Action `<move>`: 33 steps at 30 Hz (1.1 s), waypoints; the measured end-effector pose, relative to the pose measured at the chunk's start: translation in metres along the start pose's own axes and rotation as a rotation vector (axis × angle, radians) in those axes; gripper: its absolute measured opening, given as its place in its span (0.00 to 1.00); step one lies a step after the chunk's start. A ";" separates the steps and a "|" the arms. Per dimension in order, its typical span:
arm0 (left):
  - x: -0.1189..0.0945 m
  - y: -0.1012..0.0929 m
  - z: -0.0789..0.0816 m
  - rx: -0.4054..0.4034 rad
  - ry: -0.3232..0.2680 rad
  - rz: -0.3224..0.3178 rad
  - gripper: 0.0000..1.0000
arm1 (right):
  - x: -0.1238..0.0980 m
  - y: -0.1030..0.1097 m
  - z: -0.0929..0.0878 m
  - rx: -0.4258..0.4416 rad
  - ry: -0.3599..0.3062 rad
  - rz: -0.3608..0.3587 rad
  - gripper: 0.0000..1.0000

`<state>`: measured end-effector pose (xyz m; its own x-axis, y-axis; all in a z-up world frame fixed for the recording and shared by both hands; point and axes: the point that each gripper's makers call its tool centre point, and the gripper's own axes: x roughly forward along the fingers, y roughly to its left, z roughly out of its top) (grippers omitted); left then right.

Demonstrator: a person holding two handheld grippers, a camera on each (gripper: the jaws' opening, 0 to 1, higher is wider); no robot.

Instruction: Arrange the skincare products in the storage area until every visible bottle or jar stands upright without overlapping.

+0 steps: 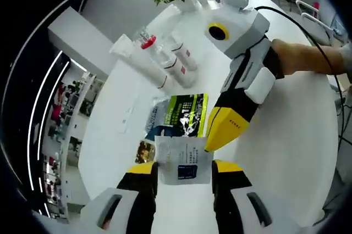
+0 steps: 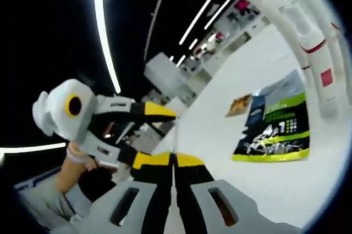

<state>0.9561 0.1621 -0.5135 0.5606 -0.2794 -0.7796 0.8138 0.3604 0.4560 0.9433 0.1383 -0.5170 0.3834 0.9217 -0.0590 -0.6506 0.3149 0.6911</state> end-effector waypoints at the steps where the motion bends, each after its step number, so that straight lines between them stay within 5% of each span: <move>1: 0.000 0.002 0.002 -0.005 -0.015 0.005 0.40 | 0.000 0.000 0.001 0.005 -0.004 0.001 0.00; 4: -0.001 0.005 0.007 -0.029 -0.065 0.018 0.40 | -0.004 -0.001 0.008 0.018 -0.034 -0.004 0.00; 11: -0.009 0.022 0.023 -0.334 -0.311 -0.021 0.39 | -0.014 -0.003 0.027 0.075 -0.121 0.001 0.00; 17: -0.014 0.024 0.022 -0.628 -0.475 -0.173 0.39 | -0.021 -0.002 0.041 0.065 -0.195 0.003 0.00; 22: -0.021 0.023 0.027 -0.942 -0.634 -0.383 0.30 | -0.025 0.006 0.051 0.076 -0.252 0.048 0.00; 33: -0.026 0.018 0.029 -1.199 -0.726 -0.637 0.20 | -0.027 0.014 0.055 0.073 -0.277 0.081 0.00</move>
<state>0.9606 0.1501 -0.4724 0.4200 -0.8910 -0.1722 0.5414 0.3983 -0.7404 0.9602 0.1051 -0.4661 0.5029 0.8430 0.1908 -0.6413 0.2160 0.7362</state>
